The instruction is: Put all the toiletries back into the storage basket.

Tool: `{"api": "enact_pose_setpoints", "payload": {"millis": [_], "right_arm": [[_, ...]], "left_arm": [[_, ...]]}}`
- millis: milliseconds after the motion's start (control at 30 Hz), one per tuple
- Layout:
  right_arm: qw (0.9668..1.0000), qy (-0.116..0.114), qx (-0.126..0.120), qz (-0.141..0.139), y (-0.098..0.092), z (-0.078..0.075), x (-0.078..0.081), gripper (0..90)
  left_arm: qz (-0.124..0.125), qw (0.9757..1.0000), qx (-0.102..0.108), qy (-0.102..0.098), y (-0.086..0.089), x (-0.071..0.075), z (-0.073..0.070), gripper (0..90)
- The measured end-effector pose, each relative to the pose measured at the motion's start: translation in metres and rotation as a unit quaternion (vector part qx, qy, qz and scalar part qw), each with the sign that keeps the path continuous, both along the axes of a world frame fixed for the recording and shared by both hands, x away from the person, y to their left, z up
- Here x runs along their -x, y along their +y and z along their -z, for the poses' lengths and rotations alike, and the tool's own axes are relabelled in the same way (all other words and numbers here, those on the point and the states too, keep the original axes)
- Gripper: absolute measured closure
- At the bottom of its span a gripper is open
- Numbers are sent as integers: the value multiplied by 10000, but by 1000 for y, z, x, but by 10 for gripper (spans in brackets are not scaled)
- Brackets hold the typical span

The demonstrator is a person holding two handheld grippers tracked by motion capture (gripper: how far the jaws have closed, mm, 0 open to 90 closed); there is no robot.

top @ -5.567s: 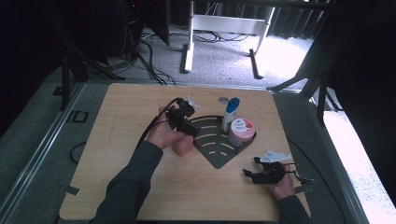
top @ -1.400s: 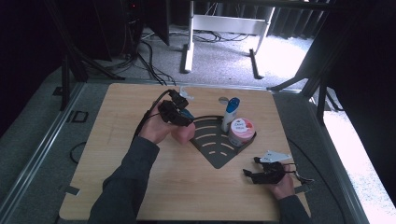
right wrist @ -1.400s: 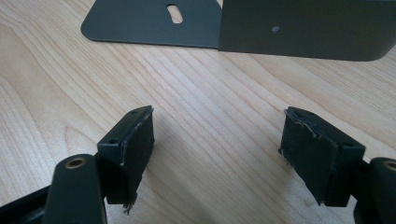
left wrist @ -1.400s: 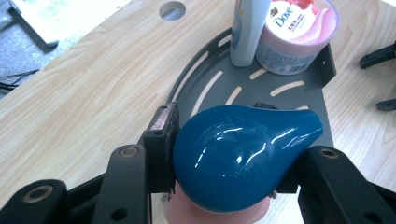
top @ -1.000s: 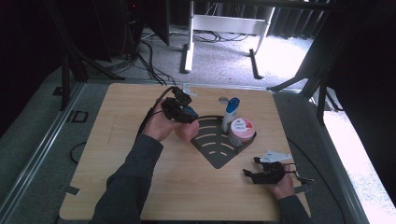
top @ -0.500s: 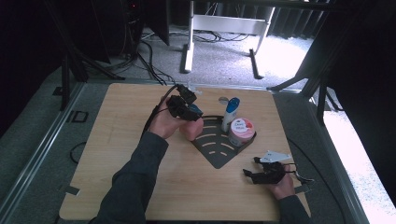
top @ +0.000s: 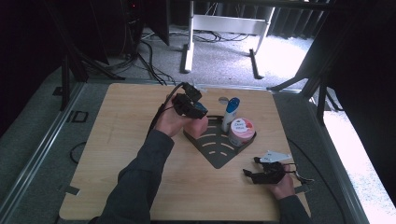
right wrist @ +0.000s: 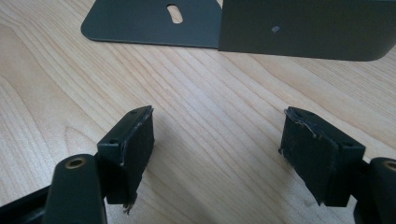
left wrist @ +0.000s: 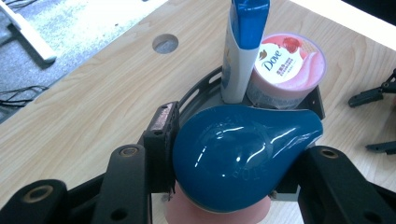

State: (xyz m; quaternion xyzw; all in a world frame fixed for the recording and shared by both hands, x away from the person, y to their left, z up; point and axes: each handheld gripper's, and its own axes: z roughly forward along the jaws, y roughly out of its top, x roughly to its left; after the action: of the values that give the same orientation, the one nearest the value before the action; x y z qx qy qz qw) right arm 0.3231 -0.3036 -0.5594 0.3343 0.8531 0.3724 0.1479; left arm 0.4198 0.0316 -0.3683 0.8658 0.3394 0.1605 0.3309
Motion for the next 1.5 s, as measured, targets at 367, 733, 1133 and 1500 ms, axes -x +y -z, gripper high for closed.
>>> {"api": "enact_pose_setpoints", "payload": {"millis": [367, 733, 1133, 1500], "right_arm": [[10000, 2, -1, 0, 0, 0, 0, 254], [10000, 2, -2, 4, 0, 0, 0, 254], [10000, -7, 1, 0, 0, 0, 0, 254], [10000, -6, 3, 0, 0, 0, 0, 254]], "left_arm": [[-3, 10000, 96, 14, -13, -7, 6, 530], [-40, 9999, 45, -89, -23, -13, 11, 530], [-103, 9999, -6, -119, -30, -23, 19, 530], [-59, 9999, -45, -138, -35, -29, 26, 530]]}}
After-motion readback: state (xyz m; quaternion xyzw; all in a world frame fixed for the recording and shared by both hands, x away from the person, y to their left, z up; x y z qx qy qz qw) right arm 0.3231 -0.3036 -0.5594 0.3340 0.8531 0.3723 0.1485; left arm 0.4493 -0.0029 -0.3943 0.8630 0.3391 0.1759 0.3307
